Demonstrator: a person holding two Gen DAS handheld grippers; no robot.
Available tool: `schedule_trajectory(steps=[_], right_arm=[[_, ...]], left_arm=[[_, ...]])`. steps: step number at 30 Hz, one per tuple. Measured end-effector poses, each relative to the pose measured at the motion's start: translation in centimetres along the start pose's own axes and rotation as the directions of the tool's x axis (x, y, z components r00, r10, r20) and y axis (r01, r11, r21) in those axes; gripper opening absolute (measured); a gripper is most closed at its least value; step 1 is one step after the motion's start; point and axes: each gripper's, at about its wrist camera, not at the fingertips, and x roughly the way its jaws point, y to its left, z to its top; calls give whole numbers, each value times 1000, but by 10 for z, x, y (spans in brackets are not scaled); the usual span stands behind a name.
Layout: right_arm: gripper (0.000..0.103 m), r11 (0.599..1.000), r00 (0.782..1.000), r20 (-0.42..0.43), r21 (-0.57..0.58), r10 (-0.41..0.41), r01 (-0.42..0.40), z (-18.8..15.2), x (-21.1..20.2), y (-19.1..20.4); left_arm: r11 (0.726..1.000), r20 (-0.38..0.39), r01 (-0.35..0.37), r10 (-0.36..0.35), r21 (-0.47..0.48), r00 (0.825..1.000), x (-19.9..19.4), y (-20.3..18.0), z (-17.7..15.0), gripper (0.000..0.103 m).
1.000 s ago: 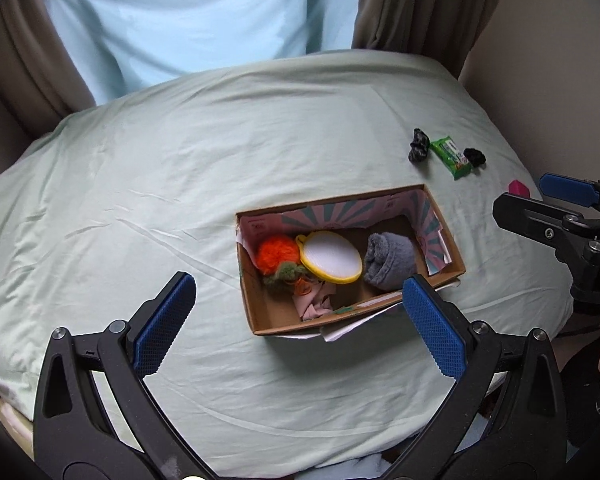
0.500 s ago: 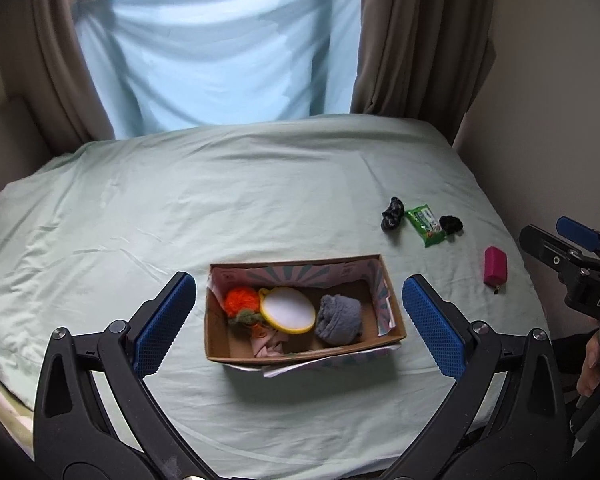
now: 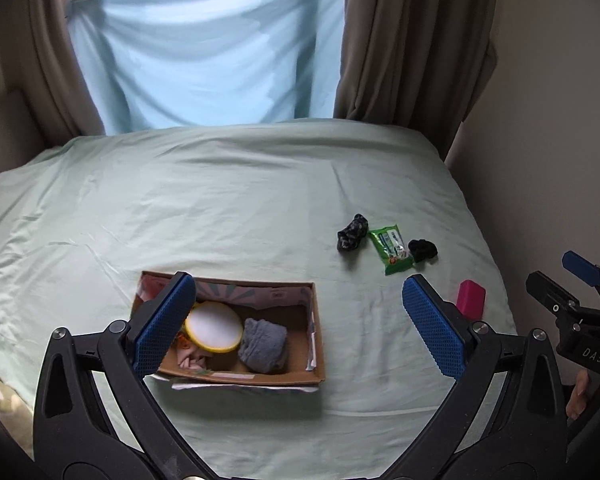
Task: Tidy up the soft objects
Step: 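Lift both tools up and away from the box, then grasp the black patterned scrunchie with the left tool while the right tool grasps the black scrunchie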
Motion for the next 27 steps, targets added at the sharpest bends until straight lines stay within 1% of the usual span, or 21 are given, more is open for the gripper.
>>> schedule_trajectory(steps=[5,10,13,15,20,23,25,27], right_arm=[[92,999,1000,-9,43,-9,9,2,17,-40],[92,996,999,-9,80,-45,46,8,46,-71],[92,993,997,-7,96,-74,75,12,70,-85],[92,989,996,-23,115,-89,91,14,91,-95],[92,982,994,-56,163,-91,99,18,142,-113],[92,978,992,-89,180,-86,101,18,178,-121],[92,975,993,-103,205,-65,85,18,202,-127],[92,972,990,-124,216,-66,92,16,223,-129]], left_arm=[[999,-12,1,0,42,1000,28,-37,15,103],[997,-29,28,-26,70,999,72,-63,31,103],[994,-48,61,-57,86,997,108,-76,38,103],[993,-70,76,-70,95,995,136,-83,42,103],[990,-123,90,-76,106,989,203,-98,52,103],[989,-181,122,-105,83,978,249,-100,56,103],[989,-214,120,-100,85,972,281,-101,55,103],[988,-239,110,-82,107,968,311,-104,55,103]])
